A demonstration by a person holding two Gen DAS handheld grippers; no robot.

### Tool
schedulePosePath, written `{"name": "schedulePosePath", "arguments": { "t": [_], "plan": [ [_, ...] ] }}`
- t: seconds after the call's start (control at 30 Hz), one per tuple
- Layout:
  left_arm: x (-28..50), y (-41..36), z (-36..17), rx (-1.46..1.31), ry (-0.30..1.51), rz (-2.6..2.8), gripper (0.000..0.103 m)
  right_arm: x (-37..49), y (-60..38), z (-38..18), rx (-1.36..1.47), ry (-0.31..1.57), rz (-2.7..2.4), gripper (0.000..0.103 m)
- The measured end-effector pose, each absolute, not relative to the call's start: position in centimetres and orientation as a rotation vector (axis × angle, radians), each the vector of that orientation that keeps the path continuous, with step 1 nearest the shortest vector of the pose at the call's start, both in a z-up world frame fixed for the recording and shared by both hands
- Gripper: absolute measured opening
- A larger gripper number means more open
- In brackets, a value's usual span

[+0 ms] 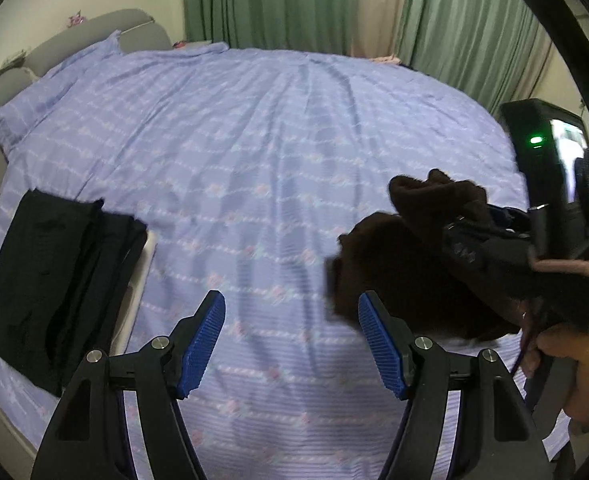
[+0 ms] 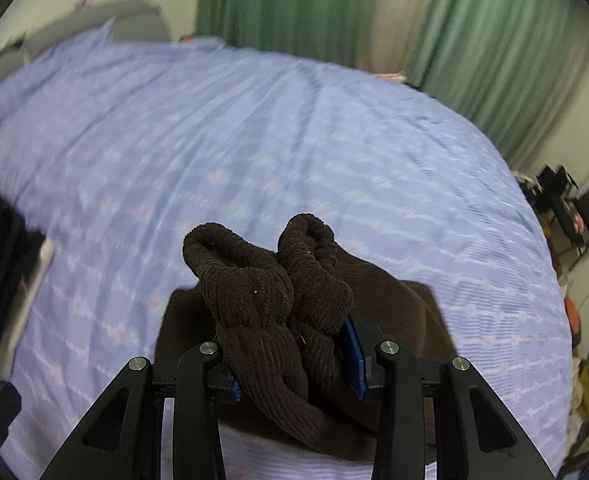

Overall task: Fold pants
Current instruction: 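Lower the folded bundle onto the sheet and open the right gripper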

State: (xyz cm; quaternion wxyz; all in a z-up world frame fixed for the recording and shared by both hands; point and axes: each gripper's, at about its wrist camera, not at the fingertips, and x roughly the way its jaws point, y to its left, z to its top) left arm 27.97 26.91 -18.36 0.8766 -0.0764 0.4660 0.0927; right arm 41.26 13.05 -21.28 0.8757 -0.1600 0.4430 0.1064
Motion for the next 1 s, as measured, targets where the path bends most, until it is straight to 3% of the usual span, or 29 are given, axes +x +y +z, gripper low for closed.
{"name": "schedulePosePath", "arguments": {
  "t": [0.07,0.17,0.2,0.23,0.47,0.73,1.0],
  "plan": [
    [27.5,27.6,-18.9,-0.153,0.985,0.215,0.068,40.7,14.7,-22.7,-0.398,0.948,0.222,0.044],
    [26.8,28.5,-19.3,-0.149,0.997,0.25,0.069,39.8,16.2,-24.1,-0.464,0.975,0.254,0.063],
    [26.4,28.9,-19.4,-0.153,1.0,0.265,0.069,39.6,16.4,-24.1,-0.462,0.98,0.281,0.081],
    [26.2,29.2,-19.4,-0.157,1.001,0.276,0.071,39.1,16.6,-24.1,-0.447,0.983,0.336,0.091],
    [24.2,29.6,-17.5,-0.177,0.973,0.313,0.074,35.7,16.6,-20.5,-0.421,0.917,0.416,0.091],
    [24.8,24.5,-13.1,-0.186,0.84,0.104,0.077,33.4,6.4,-15.2,-0.158,0.843,0.343,0.091],
    [32.0,17.5,-15.1,-0.076,0.853,-0.117,0.076,34.8,-5.8,-18.3,0.12,0.922,0.147,0.091]
  ]
}}
